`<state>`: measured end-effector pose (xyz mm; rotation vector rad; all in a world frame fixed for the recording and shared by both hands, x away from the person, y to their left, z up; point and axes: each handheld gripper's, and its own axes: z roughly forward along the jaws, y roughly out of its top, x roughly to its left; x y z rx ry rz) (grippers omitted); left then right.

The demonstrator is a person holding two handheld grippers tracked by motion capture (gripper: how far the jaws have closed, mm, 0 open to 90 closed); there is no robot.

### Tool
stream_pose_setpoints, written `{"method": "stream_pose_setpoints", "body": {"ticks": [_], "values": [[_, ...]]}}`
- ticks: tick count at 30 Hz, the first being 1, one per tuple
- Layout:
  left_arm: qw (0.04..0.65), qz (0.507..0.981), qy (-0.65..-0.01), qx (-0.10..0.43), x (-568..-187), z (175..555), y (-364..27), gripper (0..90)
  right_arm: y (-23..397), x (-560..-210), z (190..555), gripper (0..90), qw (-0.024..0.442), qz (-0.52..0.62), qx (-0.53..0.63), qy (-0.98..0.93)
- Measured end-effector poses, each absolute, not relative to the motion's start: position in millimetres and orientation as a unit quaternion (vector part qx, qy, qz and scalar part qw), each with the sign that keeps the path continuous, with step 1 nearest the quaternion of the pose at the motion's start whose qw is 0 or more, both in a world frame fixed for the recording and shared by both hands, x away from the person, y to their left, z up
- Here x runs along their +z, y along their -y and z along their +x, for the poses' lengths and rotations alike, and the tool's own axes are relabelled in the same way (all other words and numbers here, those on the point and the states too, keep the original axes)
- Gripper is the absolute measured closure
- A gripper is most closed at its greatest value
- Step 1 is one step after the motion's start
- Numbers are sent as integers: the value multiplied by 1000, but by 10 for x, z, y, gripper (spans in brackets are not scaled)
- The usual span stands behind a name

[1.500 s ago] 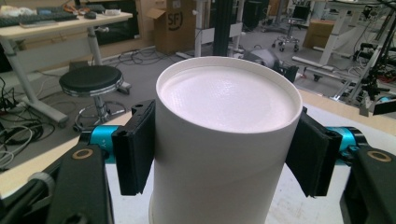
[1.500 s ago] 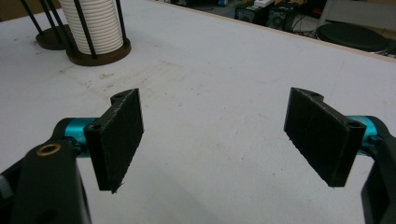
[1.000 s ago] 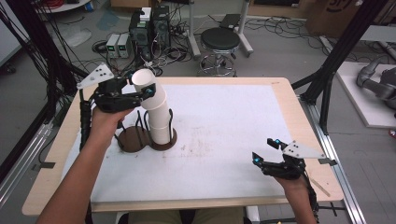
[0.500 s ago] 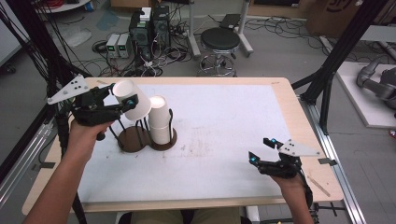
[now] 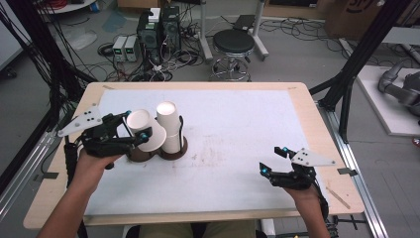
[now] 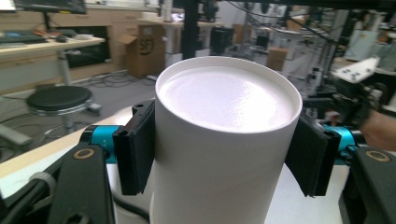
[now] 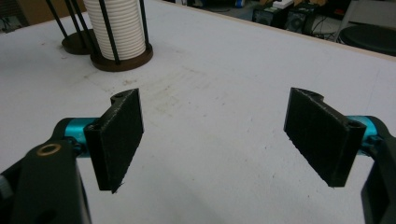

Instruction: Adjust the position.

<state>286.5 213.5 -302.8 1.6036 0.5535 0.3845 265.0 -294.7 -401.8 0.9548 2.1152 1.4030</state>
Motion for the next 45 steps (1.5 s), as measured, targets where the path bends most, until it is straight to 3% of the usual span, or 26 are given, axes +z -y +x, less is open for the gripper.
{"method": "stream_pose_setpoints", "body": {"ticks": [11,24,45], "values": [[644,730,-196,120,-3217,2826,-1702,327,2844,-3984,2644,202,203,324,515,-767],[632,755,-158,74,-3535,2914,-1074,327,2586,-3928,2625,202,144,266,527,-794],[631,765,-123,48,-3678,2917,-702,329,2092,-3943,2668,202,92,201,548,-806]]}}
